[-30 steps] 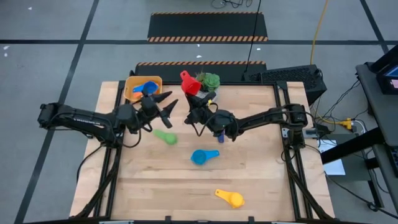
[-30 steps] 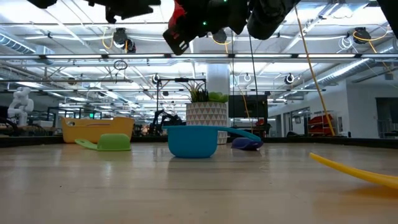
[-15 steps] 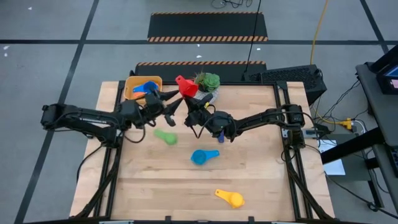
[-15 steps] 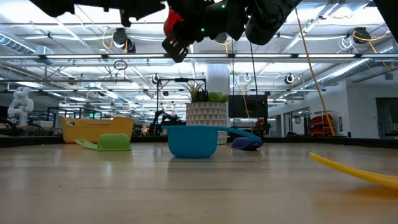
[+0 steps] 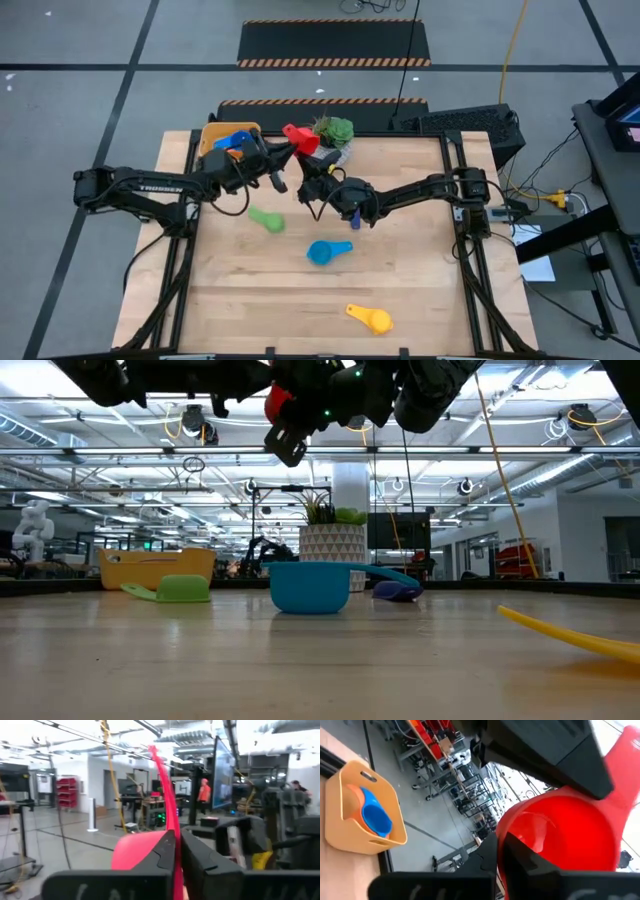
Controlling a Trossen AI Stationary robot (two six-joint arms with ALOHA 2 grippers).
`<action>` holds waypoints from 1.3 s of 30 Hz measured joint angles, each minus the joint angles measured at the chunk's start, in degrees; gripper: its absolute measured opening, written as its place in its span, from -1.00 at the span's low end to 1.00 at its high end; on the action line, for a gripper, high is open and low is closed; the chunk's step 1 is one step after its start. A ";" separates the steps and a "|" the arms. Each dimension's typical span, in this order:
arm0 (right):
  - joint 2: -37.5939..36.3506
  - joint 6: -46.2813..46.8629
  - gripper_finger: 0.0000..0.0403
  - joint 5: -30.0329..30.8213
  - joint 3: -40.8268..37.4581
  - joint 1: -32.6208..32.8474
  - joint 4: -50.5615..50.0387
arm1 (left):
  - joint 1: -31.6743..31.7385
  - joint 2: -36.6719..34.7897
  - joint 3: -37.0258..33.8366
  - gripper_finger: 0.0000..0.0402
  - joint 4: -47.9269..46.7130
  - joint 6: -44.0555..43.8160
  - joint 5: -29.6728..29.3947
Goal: Nest measuring cups in basket
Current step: Stack the dark orange measuring cup on top of the dark blue measuring cup in the yellow bin
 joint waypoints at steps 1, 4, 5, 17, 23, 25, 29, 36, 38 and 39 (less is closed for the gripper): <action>0.02 -0.01 -1.00 -0.09 0.00 -0.05 -0.09 | 0.25 -0.03 0.01 -0.95 -0.21 0.03 0.53; -0.09 0.07 -0.98 -0.17 0.00 -0.03 -0.51 | 0.76 -0.07 0.02 -0.94 0.06 0.51 1.93; -0.08 0.15 -0.95 -0.20 0.00 -0.03 -0.73 | 0.83 -0.09 0.01 -0.94 -0.37 1.22 2.01; -6.49 12.09 -0.36 0.70 0.02 -0.16 -22.55 | 4.39 -9.45 0.02 -0.96 -15.12 6.39 1.38; -14.69 29.05 -0.18 -9.93 0.01 -0.31 -38.32 | 5.63 -17.34 0.02 -0.97 -36.73 4.89 4.98; -17.38 36.51 -0.17 -18.34 0.00 -1.32 -41.78 | 5.33 -18.28 0.02 -0.97 -41.62 3.81 8.29; -19.44 48.38 -0.16 -36.71 -0.47 -4.37 -41.35 | 3.49 -17.57 0.02 -0.96 -45.13 3.06 15.78; -16.69 52.06 -0.16 -45.55 -0.94 -6.59 -38.39 | -1.97 -14.63 0.00 -0.97 -43.66 6.12 16.36; -16.22 52.46 -0.16 -47.50 -0.94 -7.25 -37.99 | -3.00 -14.36 0.00 -0.95 -43.49 6.71 16.08; -16.04 52.96 -0.16 -49.22 -0.94 -7.63 -38.07 | -3.28 -14.36 -0.01 -0.94 -43.28 7.05 15.82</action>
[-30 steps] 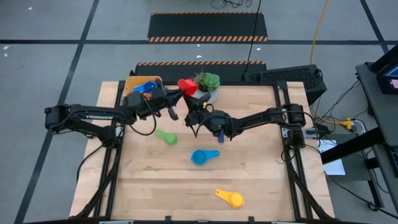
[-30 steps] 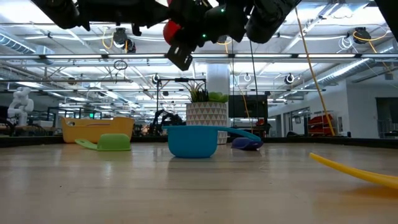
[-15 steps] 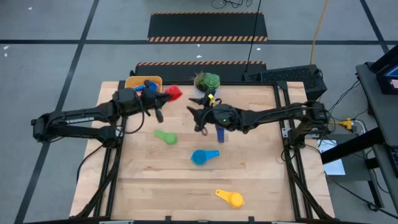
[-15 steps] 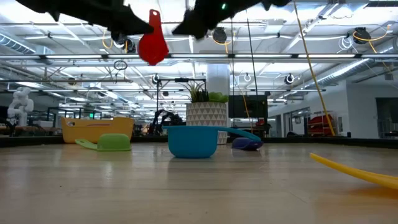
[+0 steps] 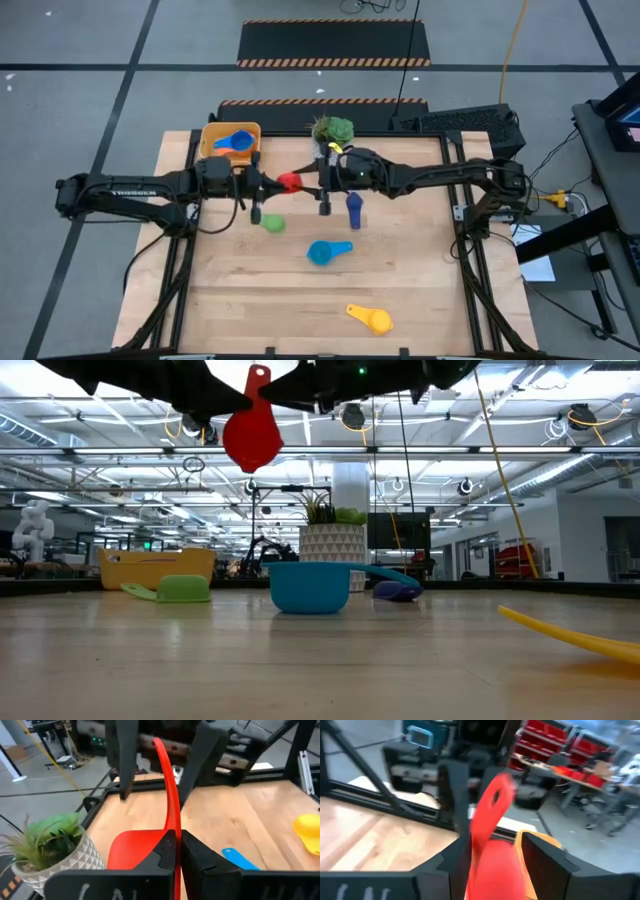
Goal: Nest measuring cups in basket
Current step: Stack the dark orange measuring cup on top of the dark blue measuring cup in the yellow bin
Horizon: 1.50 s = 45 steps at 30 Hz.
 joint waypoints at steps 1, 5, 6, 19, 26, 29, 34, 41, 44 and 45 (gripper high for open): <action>0.17 0.69 -0.16 -2.24 0.00 -0.40 -0.02 | -0.30 -0.02 -0.01 -0.94 1.02 0.32 -0.36; 0.41 4.15 -0.21 -8.26 0.00 -1.75 1.70 | -0.90 -0.07 -0.01 -0.97 4.33 1.40 -0.48; 0.39 4.68 -0.25 -8.38 0.00 -1.93 2.10 | -0.93 -0.04 -0.01 -0.97 4.86 1.42 -0.44; 0.36 9.94 -0.97 -8.84 0.00 -2.55 3.12 | -1.26 -0.36 -0.01 -0.82 6.28 5.46 -1.86; 0.03 18.62 -0.99 -13.75 0.02 -7.00 3.15 | -6.36 -7.66 0.66 -0.26 0.13 11.52 -13.40; 0.07 25.19 -1.00 -18.29 0.02 -10.25 3.00 | -9.12 -9.37 1.54 -0.08 -5.44 13.77 -18.32; 0.46 33.99 -1.00 -26.30 0.02 -14.85 4.90 | -14.03 -5.65 1.72 -0.05 -7.88 21.26 -23.16; 2.09 42.64 -1.00 -29.30 0.07 -16.93 3.55 | -17.59 8.11 5.76 -0.23 -8.87 30.32 -36.08; 3.74 44.76 -1.00 -31.81 0.07 -16.67 4.27 | -18.58 14.24 9.79 -0.23 -9.10 32.74 -39.59; 4.41 45.42 -1.00 -32.87 0.09 -16.62 4.43 | -18.92 16.28 11.31 -0.22 -10.22 33.43 -40.44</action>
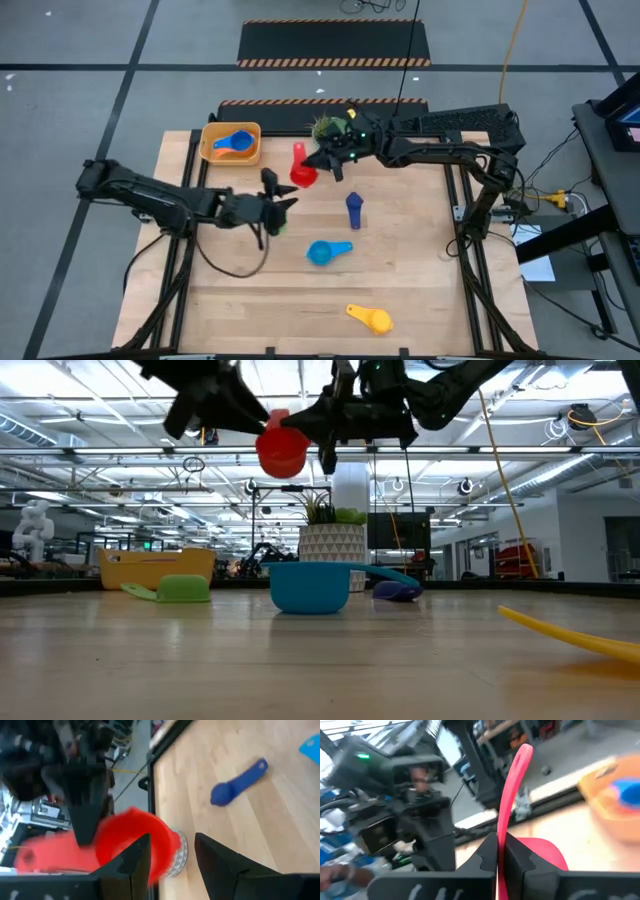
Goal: Nest measuring cups in basket
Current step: Stack the dark orange measuring cup on top of the dark blue measuring cup in the yellow bin
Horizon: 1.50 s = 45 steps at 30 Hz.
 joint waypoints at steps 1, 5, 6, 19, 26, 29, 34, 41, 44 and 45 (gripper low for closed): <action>0.69 0.80 -1.00 -1.23 0.00 0.05 -0.16 | -0.24 2.08 1.61 -0.20 -0.89 0.67 -0.58; 2.91 2.53 -1.00 -2.70 -0.03 0.05 -0.60 | -0.33 9.28 6.40 -0.10 -7.73 1.35 -4.69; 2.93 2.67 -1.00 -3.52 -0.04 0.05 -0.59 | -0.30 10.75 7.20 -0.07 -8.80 1.22 -4.87; 2.91 3.91 -1.00 -6.65 -0.02 -0.12 -2.33 | 1.89 17.38 8.44 -0.23 -12.98 4.55 -8.71; 2.93 3.94 -1.00 -6.50 -0.03 -0.11 -2.44 | 3.08 17.38 8.46 -0.67 -12.79 8.97 -7.89; 2.93 4.05 -1.00 -5.44 -0.02 -0.11 -2.55 | 3.58 17.38 8.46 -0.89 -12.62 9.88 -6.62; 2.95 3.78 -0.92 -3.47 -0.04 -0.06 -0.93 | 3.86 17.41 8.46 -0.92 -12.75 9.08 -7.19; 2.08 -0.63 -0.66 -1.64 -0.04 -1.01 -0.21 | 5.67 14.96 8.38 -0.95 -15.78 3.58 -9.16; 0.47 -3.80 -0.51 0.90 -0.02 -1.92 -1.59 | 7.99 12.45 8.34 -0.96 -19.19 -0.52 -9.42; -0.13 -5.49 -0.47 2.26 -0.02 -2.00 -2.71 | 8.84 11.42 8.25 -0.96 -20.96 -2.21 -9.44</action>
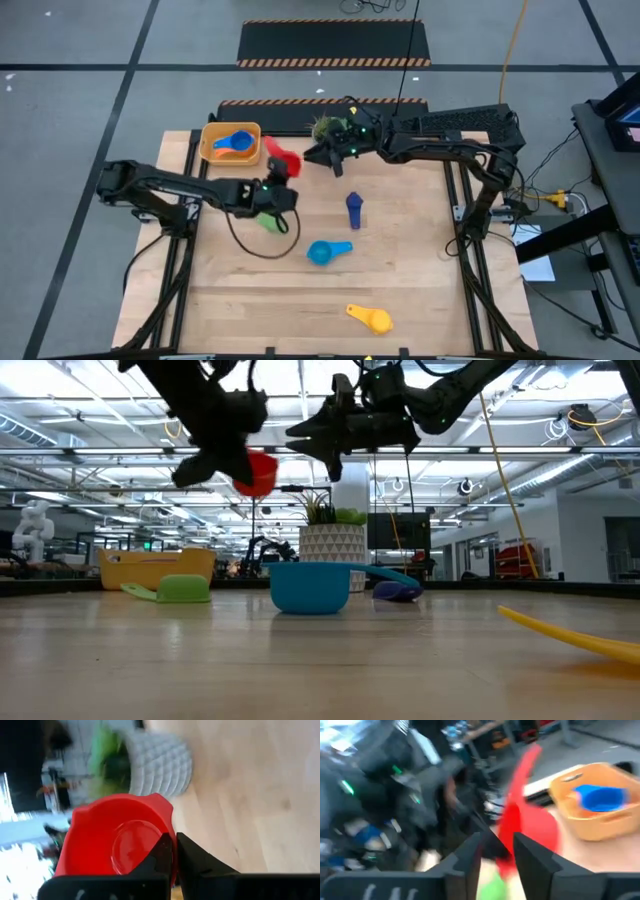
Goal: Nest measuring cups in basket
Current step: Stack the dark orange measuring cup on top of the dark blue measuring cup in the yellow bin
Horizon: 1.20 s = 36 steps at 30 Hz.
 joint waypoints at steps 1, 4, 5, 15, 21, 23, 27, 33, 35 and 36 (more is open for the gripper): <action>-0.71 -1.93 -0.43 1.87 0.00 -0.04 -2.07 | 0.97 -1.14 0.03 -0.96 -0.90 -1.95 0.02; -3.20 -8.56 -0.34 11.18 0.00 0.50 -7.77 | 4.90 -4.70 0.11 -0.94 -5.46 -8.29 0.16; -4.17 -10.57 -0.32 14.57 0.00 0.79 -9.61 | 6.42 -5.79 0.11 -0.93 -6.13 -10.37 0.25; -8.97 -16.24 -0.29 31.69 0.00 5.05 -24.06 | 25.01 -10.16 0.15 -0.92 -12.68 -27.47 8.09; -9.05 -18.18 -0.29 31.49 0.00 7.06 -26.42 | 34.95 -9.15 0.09 -0.96 -14.58 -38.54 13.06; -9.07 -19.22 -0.29 31.52 0.00 7.19 -26.02 | 36.97 -8.99 0.09 -0.96 -14.14 -41.44 13.73; -9.05 -20.82 -0.29 31.64 0.00 7.19 -25.69 | 39.67 -8.42 0.04 -0.89 -11.37 -45.41 14.30; -9.05 -21.62 -0.29 31.73 0.00 7.17 -25.49 | 42.01 -8.49 -4.53 -0.93 -2.58 -46.48 17.51; -9.05 -22.40 -0.29 31.73 0.00 7.17 -25.41 | 42.81 -8.44 -6.80 -0.96 1.79 -45.77 19.23; -9.05 -22.53 -0.29 31.73 0.00 7.17 -25.41 | 43.21 -8.44 -7.94 -0.96 3.83 -45.23 19.32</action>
